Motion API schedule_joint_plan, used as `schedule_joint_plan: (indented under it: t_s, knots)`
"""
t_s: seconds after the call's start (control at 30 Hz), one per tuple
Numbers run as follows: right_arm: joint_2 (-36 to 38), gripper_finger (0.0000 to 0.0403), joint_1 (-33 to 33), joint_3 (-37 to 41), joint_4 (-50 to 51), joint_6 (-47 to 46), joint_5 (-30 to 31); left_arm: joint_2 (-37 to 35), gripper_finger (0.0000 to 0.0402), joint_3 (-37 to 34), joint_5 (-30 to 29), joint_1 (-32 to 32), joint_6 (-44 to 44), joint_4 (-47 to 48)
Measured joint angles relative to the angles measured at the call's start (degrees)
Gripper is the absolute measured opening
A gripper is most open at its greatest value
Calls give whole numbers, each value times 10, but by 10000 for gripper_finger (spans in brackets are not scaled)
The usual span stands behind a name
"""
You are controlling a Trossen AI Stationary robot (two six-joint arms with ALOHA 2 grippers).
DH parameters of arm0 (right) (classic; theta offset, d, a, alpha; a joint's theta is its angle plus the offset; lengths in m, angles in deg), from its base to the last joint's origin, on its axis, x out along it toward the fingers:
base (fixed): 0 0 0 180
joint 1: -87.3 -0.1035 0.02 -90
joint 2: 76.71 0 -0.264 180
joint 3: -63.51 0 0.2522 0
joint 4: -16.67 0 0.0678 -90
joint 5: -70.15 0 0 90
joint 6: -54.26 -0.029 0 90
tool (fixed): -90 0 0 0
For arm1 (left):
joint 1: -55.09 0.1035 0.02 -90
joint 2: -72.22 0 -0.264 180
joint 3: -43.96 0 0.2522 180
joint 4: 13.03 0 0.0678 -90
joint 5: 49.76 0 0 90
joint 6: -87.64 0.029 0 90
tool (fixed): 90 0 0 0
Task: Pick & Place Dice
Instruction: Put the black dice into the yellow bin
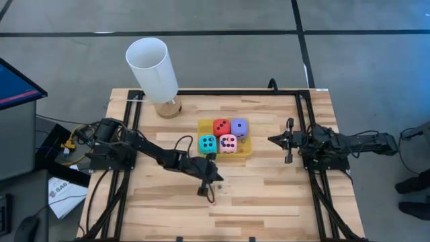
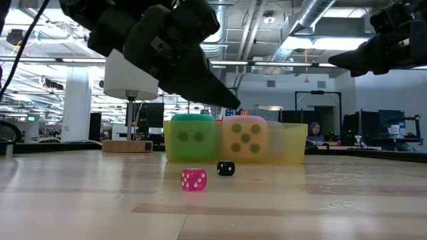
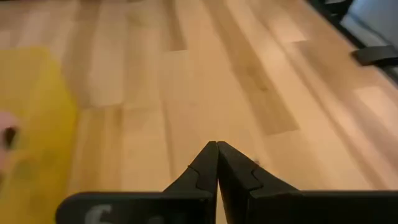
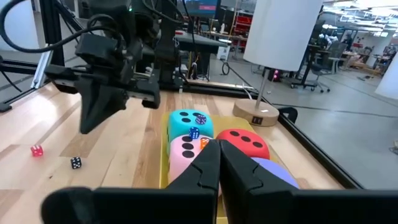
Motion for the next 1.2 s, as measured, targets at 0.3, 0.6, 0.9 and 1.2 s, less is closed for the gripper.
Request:
schedule_joint_plan:
  t_s: [0.3,0.6,0.9,1.2]
  knots:
    - [0,1,0,0,0,1,0,2,21,3,25,-2,40,16]
    - [0,1,0,0,-1,1,0,2,177,3,1,-1,49,31]
    - [0,1,0,0,-1,1,0,2,271,3,5,-8,46,30]
    - [0,1,0,0,-1,1,0,36,273,2,6,-9,48,12]
